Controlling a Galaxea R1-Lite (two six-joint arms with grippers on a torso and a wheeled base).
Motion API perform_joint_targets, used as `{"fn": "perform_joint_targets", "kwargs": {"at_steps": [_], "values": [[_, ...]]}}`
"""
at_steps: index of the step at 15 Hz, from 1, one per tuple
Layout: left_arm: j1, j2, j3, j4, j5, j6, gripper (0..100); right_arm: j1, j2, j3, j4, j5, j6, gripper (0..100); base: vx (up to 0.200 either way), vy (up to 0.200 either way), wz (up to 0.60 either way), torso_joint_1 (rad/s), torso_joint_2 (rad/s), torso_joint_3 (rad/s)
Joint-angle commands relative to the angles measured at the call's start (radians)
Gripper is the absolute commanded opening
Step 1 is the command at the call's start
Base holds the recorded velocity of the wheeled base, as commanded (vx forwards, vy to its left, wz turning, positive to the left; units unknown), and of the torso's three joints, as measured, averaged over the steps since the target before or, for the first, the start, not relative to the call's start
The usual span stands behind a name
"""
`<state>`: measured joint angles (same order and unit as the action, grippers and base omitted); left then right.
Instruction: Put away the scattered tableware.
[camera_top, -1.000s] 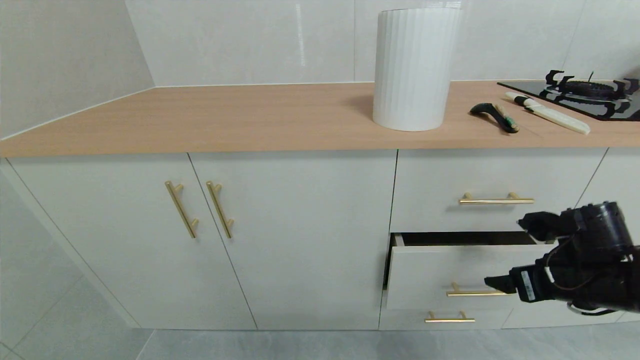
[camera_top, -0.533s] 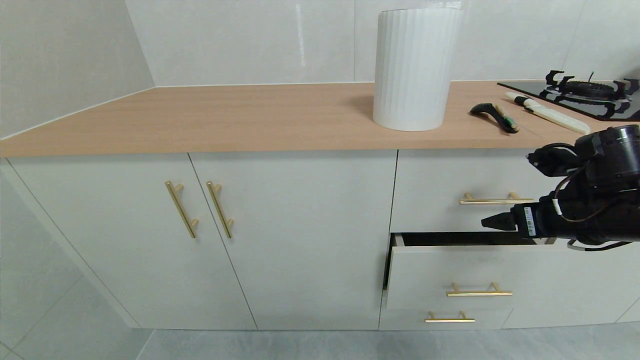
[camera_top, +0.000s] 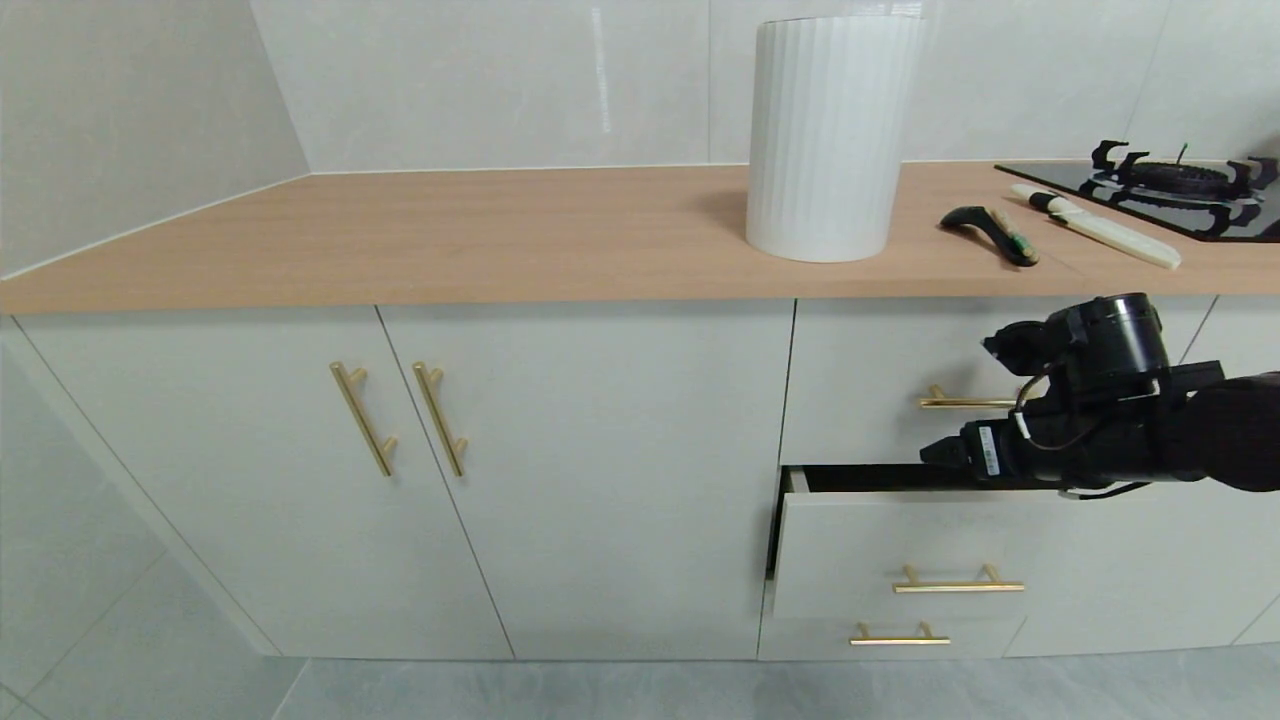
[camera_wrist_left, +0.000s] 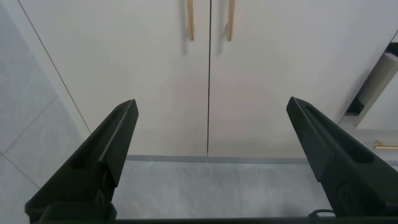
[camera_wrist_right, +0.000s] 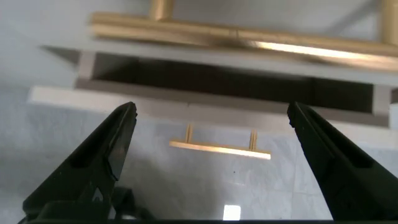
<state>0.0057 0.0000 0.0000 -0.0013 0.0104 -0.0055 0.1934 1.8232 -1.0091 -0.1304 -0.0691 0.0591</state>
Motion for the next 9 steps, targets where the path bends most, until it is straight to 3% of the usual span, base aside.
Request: {"fn": "perform_joint_targets", "kwargs": {"at_steps": [1, 9], "values": [[0.000, 0.000, 0.000, 0.000, 0.000, -0.001, 100, 0.001, 0.100, 0.003, -0.041, -0.023, 0.001, 100, 0.000, 0.000, 0.00, 0.000, 0.00, 0.000], [0.000, 0.000, 0.000, 0.000, 0.000, -0.001, 100, 0.000, 0.206, 0.001, -0.124, -0.041, 0.002, 100, 0.000, 0.000, 0.00, 0.000, 0.00, 0.000]]}}
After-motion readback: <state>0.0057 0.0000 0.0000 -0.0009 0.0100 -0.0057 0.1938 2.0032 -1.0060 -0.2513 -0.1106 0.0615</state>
